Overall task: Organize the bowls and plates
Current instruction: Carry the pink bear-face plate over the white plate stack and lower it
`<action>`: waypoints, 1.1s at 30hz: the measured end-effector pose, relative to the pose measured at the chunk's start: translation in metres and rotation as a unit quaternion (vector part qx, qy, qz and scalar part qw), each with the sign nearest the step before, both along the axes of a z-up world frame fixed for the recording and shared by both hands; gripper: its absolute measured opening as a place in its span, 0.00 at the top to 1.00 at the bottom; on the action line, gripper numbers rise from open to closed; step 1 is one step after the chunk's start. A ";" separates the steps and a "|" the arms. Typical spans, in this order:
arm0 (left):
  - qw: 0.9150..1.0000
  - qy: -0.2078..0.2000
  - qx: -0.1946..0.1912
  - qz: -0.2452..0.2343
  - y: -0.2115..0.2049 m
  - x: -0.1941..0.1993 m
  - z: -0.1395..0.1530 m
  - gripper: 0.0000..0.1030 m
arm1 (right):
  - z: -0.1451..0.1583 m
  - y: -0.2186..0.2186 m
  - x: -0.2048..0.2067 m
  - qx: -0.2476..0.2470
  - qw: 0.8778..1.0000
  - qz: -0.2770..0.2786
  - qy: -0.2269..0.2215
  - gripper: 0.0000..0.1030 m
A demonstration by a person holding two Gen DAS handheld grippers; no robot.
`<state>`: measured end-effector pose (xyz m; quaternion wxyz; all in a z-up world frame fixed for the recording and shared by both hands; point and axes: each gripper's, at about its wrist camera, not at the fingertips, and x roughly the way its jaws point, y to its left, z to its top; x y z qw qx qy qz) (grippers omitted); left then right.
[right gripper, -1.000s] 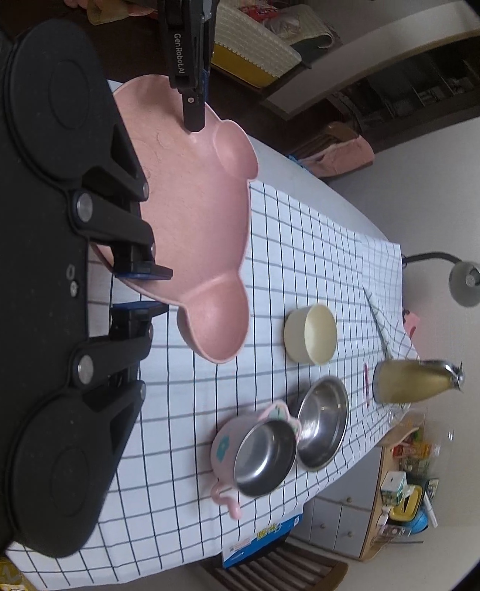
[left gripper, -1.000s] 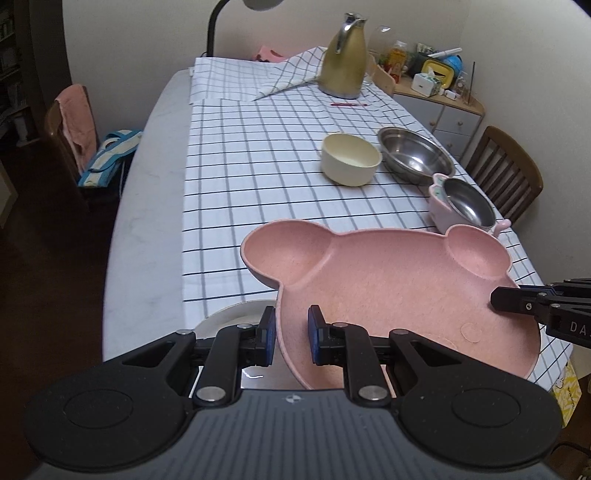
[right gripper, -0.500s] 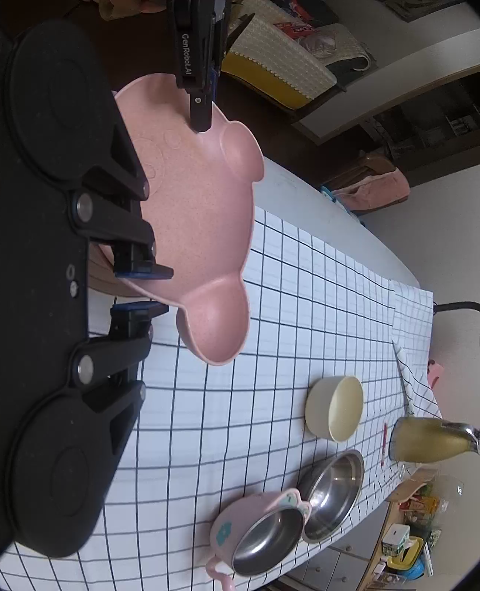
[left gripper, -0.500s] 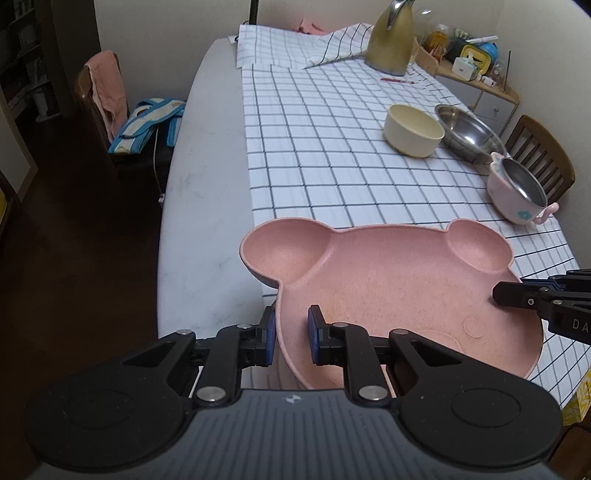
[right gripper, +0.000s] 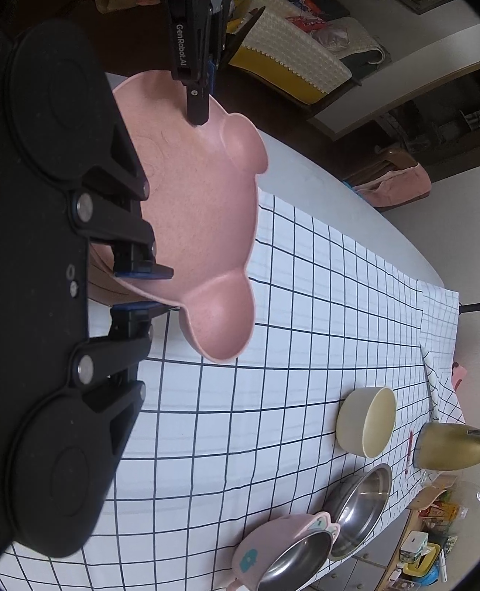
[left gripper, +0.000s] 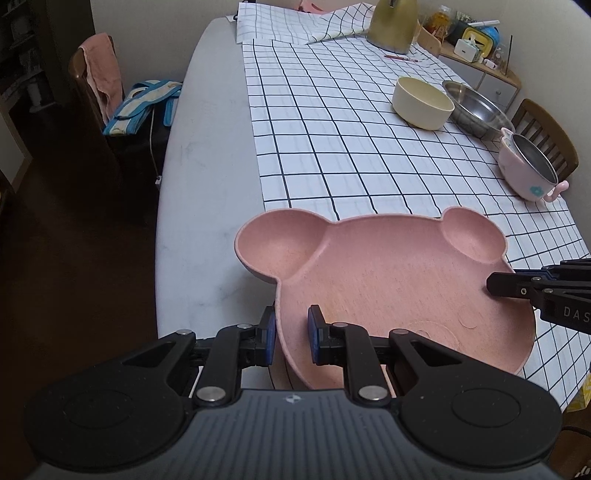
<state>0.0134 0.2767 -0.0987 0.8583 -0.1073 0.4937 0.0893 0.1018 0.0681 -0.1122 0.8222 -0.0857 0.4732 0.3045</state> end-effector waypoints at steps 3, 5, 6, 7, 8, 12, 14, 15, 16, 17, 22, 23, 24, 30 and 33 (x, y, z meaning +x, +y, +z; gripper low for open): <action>1.000 0.000 0.002 -0.002 0.000 0.000 -0.003 0.84 | -0.004 0.001 0.001 -0.001 1.000 -0.001 0.001 0.88; 1.000 0.002 0.002 -0.003 -0.001 -0.002 -0.006 0.84 | -0.008 0.002 0.001 -0.004 1.000 -0.003 0.005 0.88; 1.000 0.003 0.004 -0.005 -0.002 -0.002 -0.007 0.84 | -0.011 0.003 0.000 -0.007 1.000 -0.003 0.005 0.87; 1.000 0.004 0.008 -0.006 -0.003 -0.002 -0.008 0.84 | -0.013 0.004 -0.001 -0.011 1.000 -0.002 0.006 0.87; 1.000 0.004 0.010 -0.008 -0.003 -0.002 -0.009 0.84 | -0.016 0.005 -0.001 -0.014 1.000 -0.001 0.008 0.87; 1.000 0.004 0.015 -0.010 -0.002 -0.003 -0.011 0.84 | -0.023 0.007 -0.005 -0.023 1.000 0.003 0.011 0.86; 1.000 0.003 0.025 -0.014 -0.004 -0.003 -0.011 0.84 | -0.026 0.008 -0.007 -0.028 1.000 0.006 0.009 0.87; 0.999 0.003 0.029 -0.015 -0.004 -0.004 -0.012 0.84 | -0.027 0.009 -0.008 -0.032 0.999 0.009 0.007 0.87; 0.999 0.002 0.031 -0.016 -0.004 -0.004 -0.012 0.84 | -0.028 0.010 -0.010 -0.035 0.999 0.009 0.005 0.87; 0.999 0.001 0.033 -0.017 -0.004 -0.004 -0.012 0.84 | -0.028 0.011 -0.011 -0.037 0.999 0.010 0.003 0.87; 0.999 0.000 0.037 -0.020 -0.003 -0.002 -0.013 0.84 | -0.027 0.013 -0.012 -0.043 0.999 0.008 -0.006 0.86; 0.999 0.000 0.039 -0.021 -0.003 -0.002 -0.013 0.84 | -0.027 0.014 -0.012 -0.044 0.999 0.007 -0.007 0.86; 0.999 0.000 0.039 -0.022 -0.003 -0.002 -0.013 0.84 | -0.027 0.014 -0.012 -0.046 0.999 0.008 -0.008 0.85; 0.999 -0.001 0.029 -0.023 -0.002 -0.004 -0.012 0.84 | -0.025 0.016 -0.015 -0.056 0.998 0.013 -0.008 0.80; 0.999 -0.006 0.024 -0.025 -0.003 -0.006 -0.011 0.84 | -0.023 0.015 -0.016 -0.062 0.998 0.012 -0.010 0.75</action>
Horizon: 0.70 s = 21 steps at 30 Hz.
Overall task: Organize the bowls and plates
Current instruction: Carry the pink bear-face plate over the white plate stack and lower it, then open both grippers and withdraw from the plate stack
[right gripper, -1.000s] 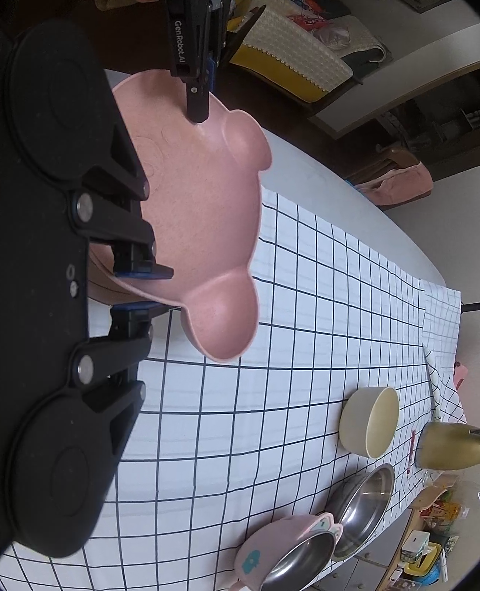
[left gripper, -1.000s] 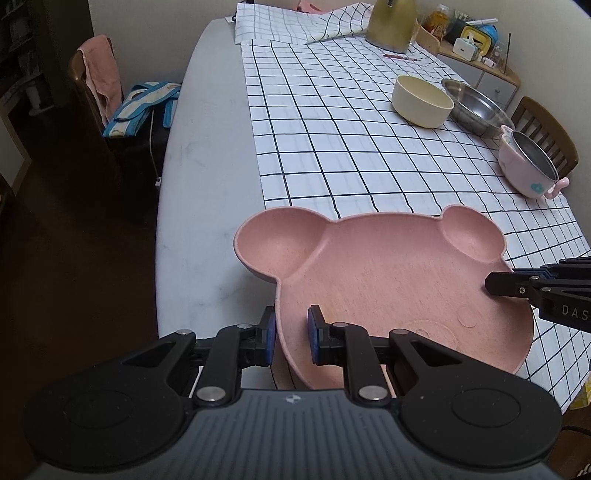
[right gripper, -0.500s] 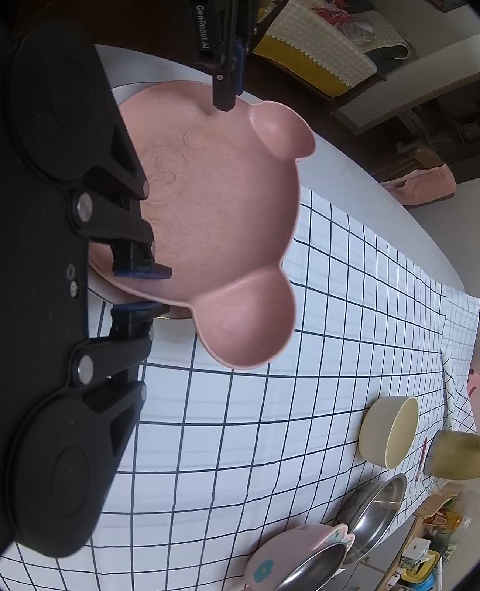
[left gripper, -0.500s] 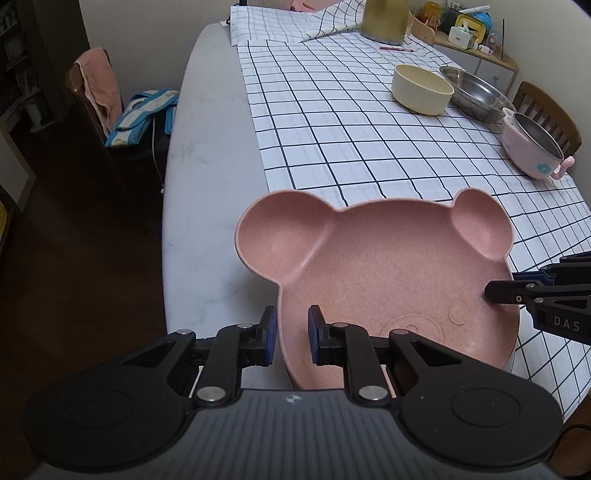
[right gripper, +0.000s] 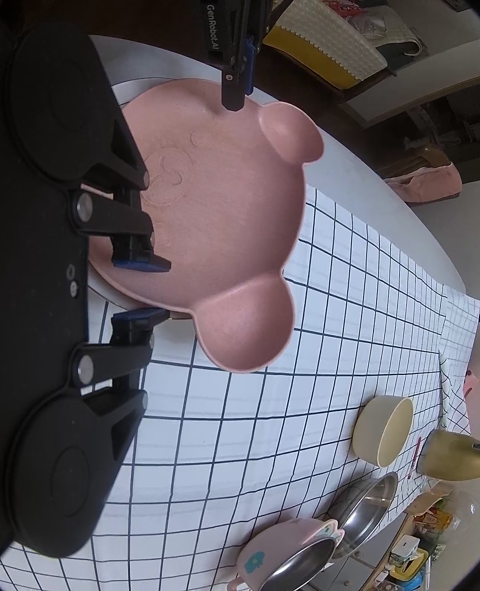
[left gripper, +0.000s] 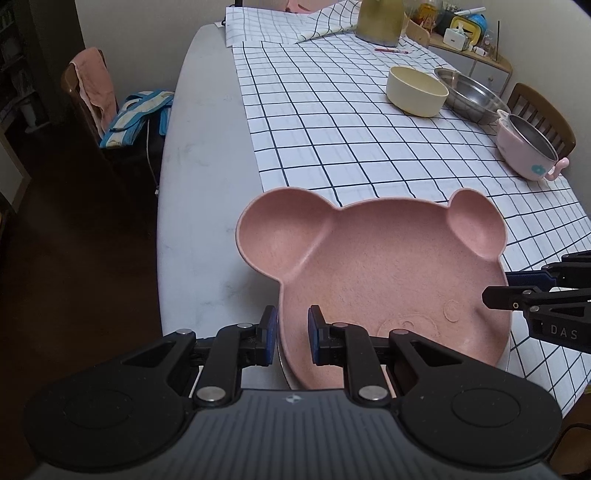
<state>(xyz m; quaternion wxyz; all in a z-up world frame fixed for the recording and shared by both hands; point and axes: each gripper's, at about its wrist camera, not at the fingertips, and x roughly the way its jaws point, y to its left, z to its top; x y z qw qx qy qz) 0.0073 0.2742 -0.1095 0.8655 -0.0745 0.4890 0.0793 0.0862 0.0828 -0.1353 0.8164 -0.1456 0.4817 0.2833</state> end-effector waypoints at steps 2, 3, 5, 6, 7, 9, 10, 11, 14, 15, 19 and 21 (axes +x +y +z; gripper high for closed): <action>1.000 -0.002 0.003 -0.003 -0.001 -0.001 0.002 0.84 | 0.001 -0.002 0.000 0.002 1.000 -0.002 0.001 0.75; 1.000 -0.003 0.004 -0.004 -0.001 -0.001 0.002 0.84 | 0.003 -0.002 -0.001 0.003 1.000 -0.003 0.001 0.74; 1.000 -0.005 0.001 -0.007 -0.001 -0.001 0.004 0.84 | 0.005 -0.003 -0.002 0.004 1.000 -0.005 -0.001 0.73; 1.000 -0.007 0.002 -0.009 -0.002 -0.002 0.006 0.84 | 0.007 -0.004 -0.002 0.004 1.000 -0.005 -0.003 0.72; 1.000 -0.009 0.004 -0.010 -0.003 -0.003 0.008 0.84 | 0.009 -0.004 -0.003 0.005 1.000 -0.004 -0.005 0.72; 1.000 -0.013 0.005 -0.013 -0.005 -0.004 0.012 0.83 | 0.013 -0.004 -0.005 0.008 1.000 -0.002 -0.009 0.68; 1.000 -0.017 0.004 -0.016 -0.006 -0.004 0.015 0.83 | 0.015 -0.004 -0.006 0.010 1.000 -0.001 -0.010 0.67; 1.000 -0.021 0.003 -0.018 -0.007 -0.005 0.017 0.83 | 0.018 -0.004 -0.007 0.012 1.000 -0.001 -0.011 0.65; 0.999 -0.032 0.002 -0.026 -0.013 -0.005 0.025 0.83 | 0.026 -0.003 -0.009 0.020 1.000 0.002 -0.015 0.62; 0.999 -0.037 0.001 -0.031 -0.015 -0.005 0.028 0.83 | 0.029 -0.004 -0.011 0.022 1.000 0.003 -0.018 0.61; 0.998 -0.053 -0.002 -0.045 -0.023 -0.004 0.040 0.80 | 0.043 -0.004 -0.016 0.034 0.999 0.006 -0.031 0.57; 0.997 -0.065 -0.003 -0.051 -0.026 -0.005 0.046 0.68 | 0.050 -0.006 -0.019 0.041 0.998 0.004 -0.038 0.53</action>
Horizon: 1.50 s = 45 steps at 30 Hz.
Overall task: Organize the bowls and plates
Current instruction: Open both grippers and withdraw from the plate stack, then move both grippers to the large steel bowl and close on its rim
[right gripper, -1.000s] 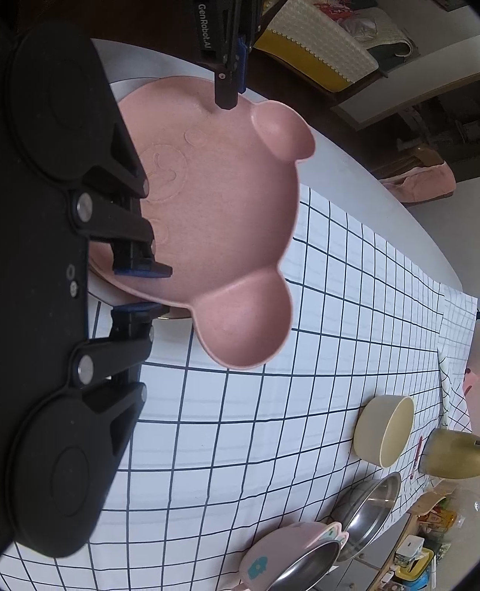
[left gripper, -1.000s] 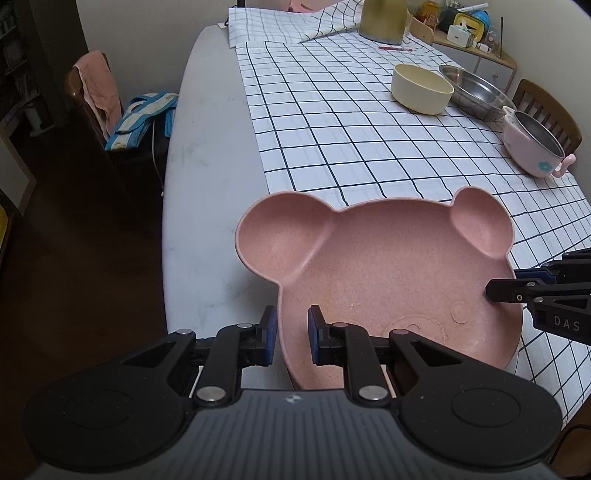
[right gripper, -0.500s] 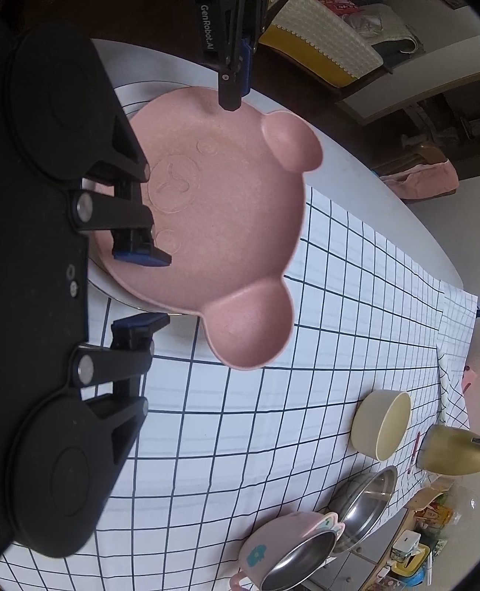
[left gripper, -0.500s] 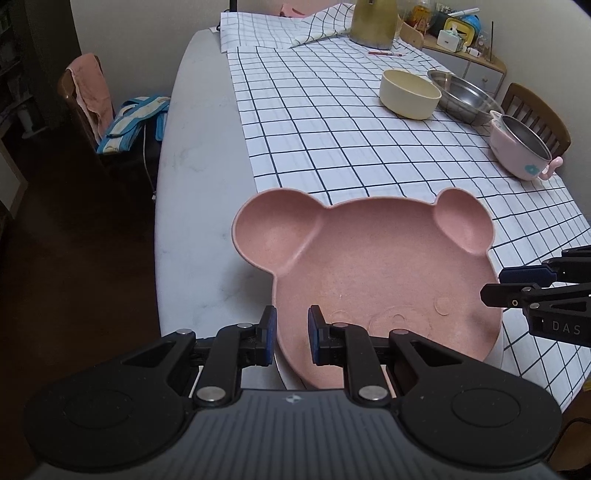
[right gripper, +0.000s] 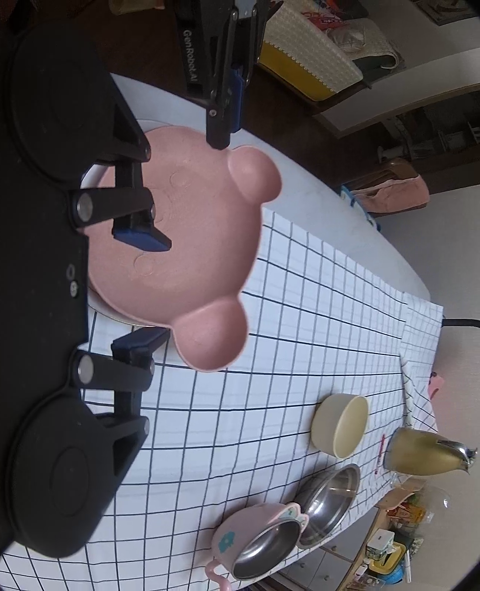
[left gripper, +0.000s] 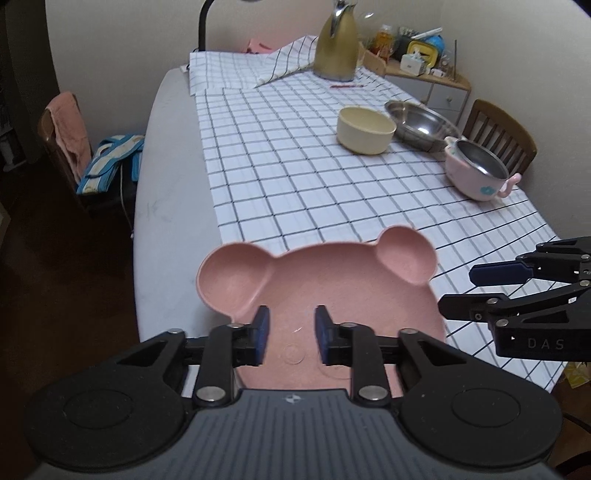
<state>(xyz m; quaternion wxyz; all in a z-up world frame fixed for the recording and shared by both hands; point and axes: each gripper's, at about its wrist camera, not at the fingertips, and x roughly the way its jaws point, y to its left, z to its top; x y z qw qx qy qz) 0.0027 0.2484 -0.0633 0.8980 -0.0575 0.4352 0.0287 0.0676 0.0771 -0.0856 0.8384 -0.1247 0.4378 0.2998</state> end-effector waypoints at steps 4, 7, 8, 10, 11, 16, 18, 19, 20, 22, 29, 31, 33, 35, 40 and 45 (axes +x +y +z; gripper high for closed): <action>0.999 -0.030 0.001 -0.009 -0.006 -0.002 0.014 0.47 | 0.015 -0.005 -0.003 0.018 1.000 -0.008 -0.010 0.48; 0.999 -0.043 0.004 -0.020 -0.012 0.001 0.022 0.47 | 0.028 -0.010 -0.006 0.028 0.999 -0.015 -0.029 0.39; 0.999 -0.047 0.005 -0.022 -0.014 0.002 0.024 0.46 | 0.033 -0.012 -0.007 0.032 0.999 -0.018 -0.035 0.36; 0.998 -0.052 0.005 -0.027 -0.017 0.005 0.028 0.44 | 0.040 -0.015 -0.007 0.039 0.998 -0.026 -0.045 0.30; 0.998 -0.056 0.005 -0.030 -0.020 0.007 0.031 0.39 | 0.044 -0.018 -0.008 0.042 0.997 -0.030 -0.050 0.26; 0.996 -0.077 0.003 -0.037 -0.033 0.018 0.039 0.29 | 0.057 -0.032 -0.003 0.054 0.995 -0.055 -0.071 0.16; 0.996 -0.082 0.000 -0.036 -0.039 0.023 0.042 0.29 | 0.061 -0.041 0.001 0.058 0.993 -0.066 -0.079 0.12; 0.996 -0.084 -0.002 -0.035 -0.042 0.027 0.044 0.27 | 0.062 -0.046 0.003 0.059 0.992 -0.071 -0.083 0.11; 0.996 -0.087 -0.003 -0.033 -0.045 0.030 0.045 0.25 | 0.064 -0.050 0.005 0.061 0.991 -0.076 -0.088 0.10; 0.995 -0.093 -0.003 -0.031 -0.054 0.038 0.048 0.25 | 0.066 -0.060 0.011 0.063 0.990 -0.085 -0.093 0.05; 0.995 -0.097 0.008 -0.026 -0.095 0.076 0.054 0.25 | 0.073 -0.102 0.045 0.072 0.987 -0.099 -0.106 0.01; 0.995 -0.097 0.009 -0.022 -0.108 0.088 0.054 0.25 | 0.074 -0.114 0.057 0.073 0.986 -0.104 -0.105 0.01; 0.995 -0.096 0.007 -0.019 -0.120 0.101 0.054 0.25 | 0.073 -0.127 0.070 0.073 0.986 -0.106 -0.103 0.01; 0.995 -0.093 0.008 -0.018 -0.134 0.114 0.053 0.25 | 0.073 -0.138 0.083 0.071 0.987 -0.107 -0.102 0.01; 0.996 -0.082 0.010 -0.018 -0.159 0.155 0.053 0.25 | 0.075 -0.166 0.121 0.066 0.987 -0.107 -0.101 0.01; 0.997 -0.072 0.025 -0.020 -0.179 0.212 0.051 0.25 | 0.072 -0.189 0.176 0.051 0.988 -0.112 -0.096 0.02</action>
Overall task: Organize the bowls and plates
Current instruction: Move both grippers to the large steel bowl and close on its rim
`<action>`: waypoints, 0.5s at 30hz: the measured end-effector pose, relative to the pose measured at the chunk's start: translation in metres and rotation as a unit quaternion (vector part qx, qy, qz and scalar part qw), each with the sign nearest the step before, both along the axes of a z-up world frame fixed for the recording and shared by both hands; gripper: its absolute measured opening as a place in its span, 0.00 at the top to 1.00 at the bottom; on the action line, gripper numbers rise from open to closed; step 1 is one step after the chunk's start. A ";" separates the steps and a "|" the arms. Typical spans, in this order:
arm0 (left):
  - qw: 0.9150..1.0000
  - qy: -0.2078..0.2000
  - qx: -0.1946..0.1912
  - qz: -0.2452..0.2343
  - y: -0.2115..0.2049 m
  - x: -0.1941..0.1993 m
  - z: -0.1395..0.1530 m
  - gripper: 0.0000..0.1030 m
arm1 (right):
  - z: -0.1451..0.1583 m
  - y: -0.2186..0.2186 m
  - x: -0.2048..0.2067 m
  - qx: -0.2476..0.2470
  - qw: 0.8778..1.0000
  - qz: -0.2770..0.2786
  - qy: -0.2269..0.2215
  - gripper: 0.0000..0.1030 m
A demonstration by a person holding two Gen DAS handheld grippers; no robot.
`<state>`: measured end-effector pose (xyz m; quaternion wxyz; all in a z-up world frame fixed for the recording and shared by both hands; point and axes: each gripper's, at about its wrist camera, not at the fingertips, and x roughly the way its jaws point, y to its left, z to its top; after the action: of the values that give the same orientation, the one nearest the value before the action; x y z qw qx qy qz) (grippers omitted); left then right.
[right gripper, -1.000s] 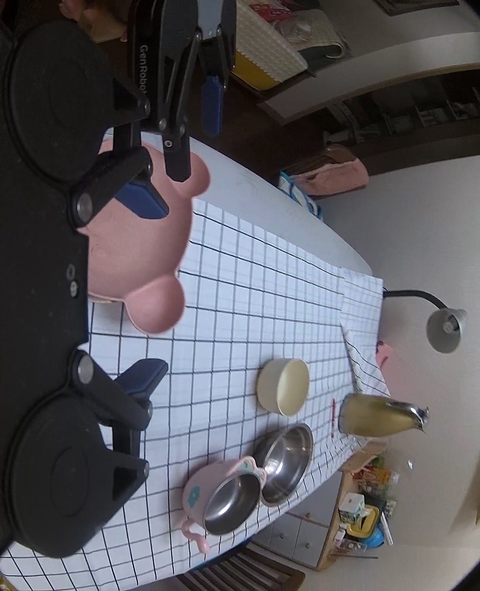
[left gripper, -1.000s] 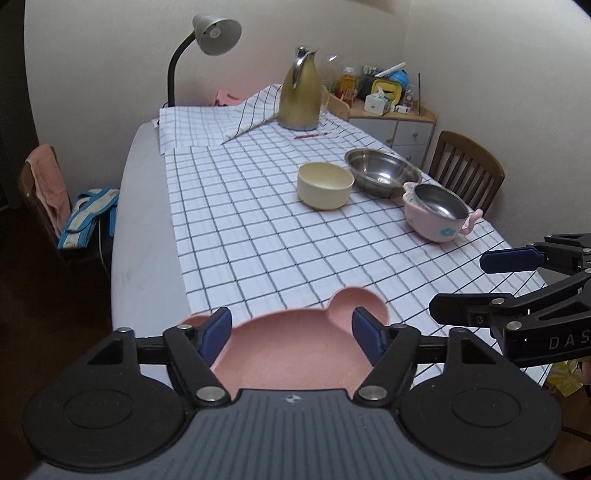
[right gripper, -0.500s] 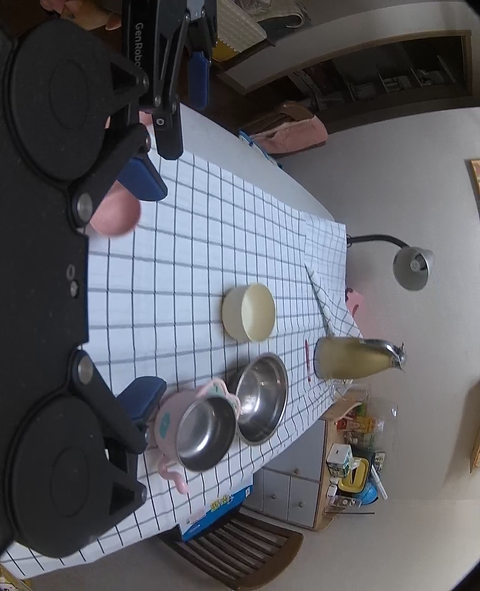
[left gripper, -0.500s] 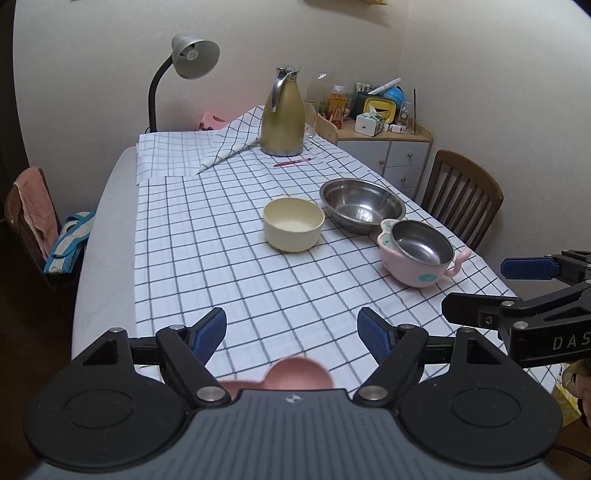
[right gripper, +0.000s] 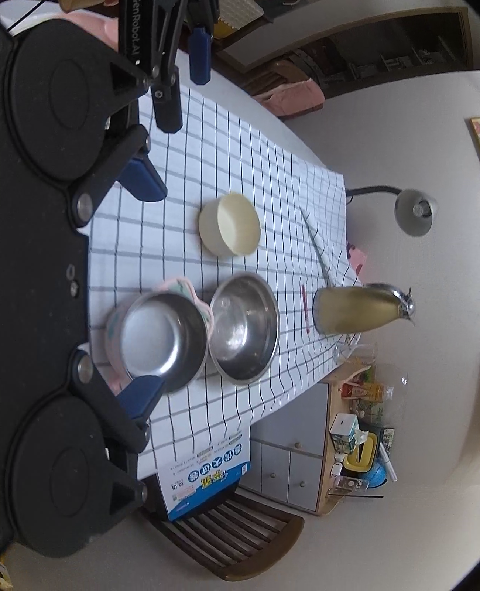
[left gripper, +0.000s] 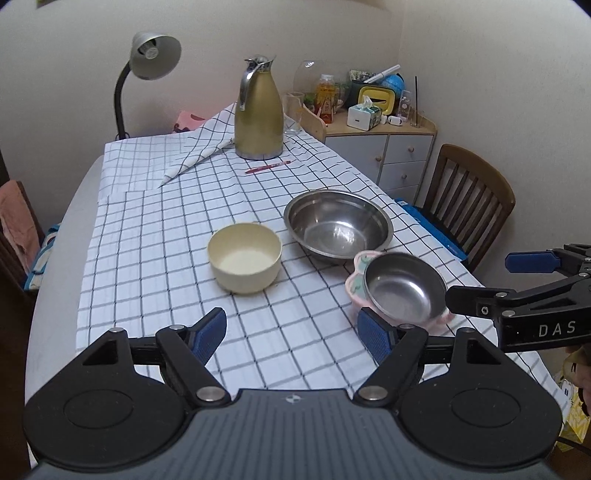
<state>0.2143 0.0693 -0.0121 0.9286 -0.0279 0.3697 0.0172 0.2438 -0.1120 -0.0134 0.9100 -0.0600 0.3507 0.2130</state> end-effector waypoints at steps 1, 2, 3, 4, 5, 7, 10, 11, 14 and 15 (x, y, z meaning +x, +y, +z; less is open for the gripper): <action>1.000 0.002 0.006 -0.002 -0.003 0.013 -0.001 0.25 | -0.001 -0.004 0.013 -0.001 1.000 -0.002 0.004 0.02; 1.000 0.005 0.012 -0.002 -0.006 0.026 -0.001 0.25 | -0.002 -0.007 0.025 -0.003 1.000 -0.005 0.008 0.03; 1.000 0.008 0.014 -0.003 -0.008 0.039 -0.002 0.25 | -0.004 -0.010 0.036 -0.006 1.000 -0.008 0.012 0.03; 1.000 0.012 0.012 -0.004 -0.010 0.052 -0.004 0.25 | -0.006 -0.013 0.049 -0.008 1.000 -0.012 0.016 0.03; 1.000 0.015 0.010 -0.004 -0.011 0.064 -0.005 0.25 | -0.009 -0.016 0.062 -0.008 1.000 -0.013 0.021 0.03; 1.000 0.021 0.005 0.000 -0.012 0.088 -0.010 0.25 | -0.014 -0.018 0.083 -0.014 0.999 -0.017 0.026 0.04; 1.000 0.029 0.008 0.006 -0.014 0.126 -0.020 0.25 | -0.021 -0.020 0.114 -0.021 0.999 -0.020 0.033 0.05; 0.999 0.031 0.010 0.007 -0.014 0.137 -0.023 0.25 | -0.023 -0.021 0.123 -0.022 0.999 -0.025 0.034 0.05; 0.999 0.041 0.014 0.013 -0.014 0.171 -0.035 0.25 | -0.032 -0.021 0.153 -0.023 0.998 -0.033 0.042 0.06; 0.999 0.047 0.011 0.014 -0.013 0.183 -0.040 0.25 | -0.035 -0.021 0.162 -0.025 0.998 -0.036 0.043 0.07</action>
<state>0.3971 0.0563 -0.0518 0.9101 -0.0221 0.4123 0.0350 0.4061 -0.1327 -0.0488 0.8995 -0.0608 0.3963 0.1733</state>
